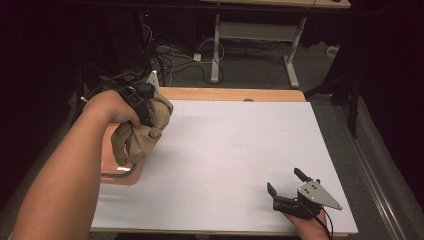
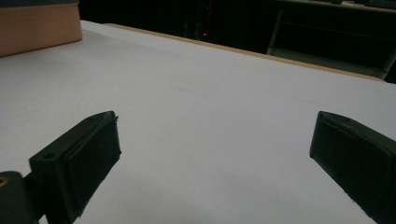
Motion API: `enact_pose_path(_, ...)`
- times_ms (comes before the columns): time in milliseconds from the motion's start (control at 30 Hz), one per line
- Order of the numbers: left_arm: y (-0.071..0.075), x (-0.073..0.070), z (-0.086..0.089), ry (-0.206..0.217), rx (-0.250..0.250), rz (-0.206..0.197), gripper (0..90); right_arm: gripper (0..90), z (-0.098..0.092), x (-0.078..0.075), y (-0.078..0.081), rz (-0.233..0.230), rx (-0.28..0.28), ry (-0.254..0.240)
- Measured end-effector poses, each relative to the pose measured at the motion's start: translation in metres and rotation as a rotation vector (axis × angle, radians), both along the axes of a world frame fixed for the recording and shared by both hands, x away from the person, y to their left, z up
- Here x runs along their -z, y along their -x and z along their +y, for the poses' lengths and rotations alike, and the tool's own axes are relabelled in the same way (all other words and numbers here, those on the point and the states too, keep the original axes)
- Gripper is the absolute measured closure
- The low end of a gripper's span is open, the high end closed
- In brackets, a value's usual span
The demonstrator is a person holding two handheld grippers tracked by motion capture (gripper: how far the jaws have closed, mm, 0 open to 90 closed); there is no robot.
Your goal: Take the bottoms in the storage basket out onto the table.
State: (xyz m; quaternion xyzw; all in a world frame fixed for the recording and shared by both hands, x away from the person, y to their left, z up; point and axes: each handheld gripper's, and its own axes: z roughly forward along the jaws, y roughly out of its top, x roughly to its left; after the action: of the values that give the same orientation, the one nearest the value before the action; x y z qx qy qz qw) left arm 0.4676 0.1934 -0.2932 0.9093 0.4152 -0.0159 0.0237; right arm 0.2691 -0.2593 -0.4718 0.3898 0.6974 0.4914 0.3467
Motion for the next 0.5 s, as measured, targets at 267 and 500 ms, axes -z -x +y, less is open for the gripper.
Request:
enact_pose_path(267,0.000,-0.001,-0.018,0.006,0.029,-0.008,60.9,2.5,0.001,0.000,0.000,0.000,-0.004,0.000)
enact_pose_path(500,0.000,-0.002,-0.035,0.011,0.054,-0.017,60.9,2.5,0.001,0.000,0.000,0.000,-0.004,-0.002)
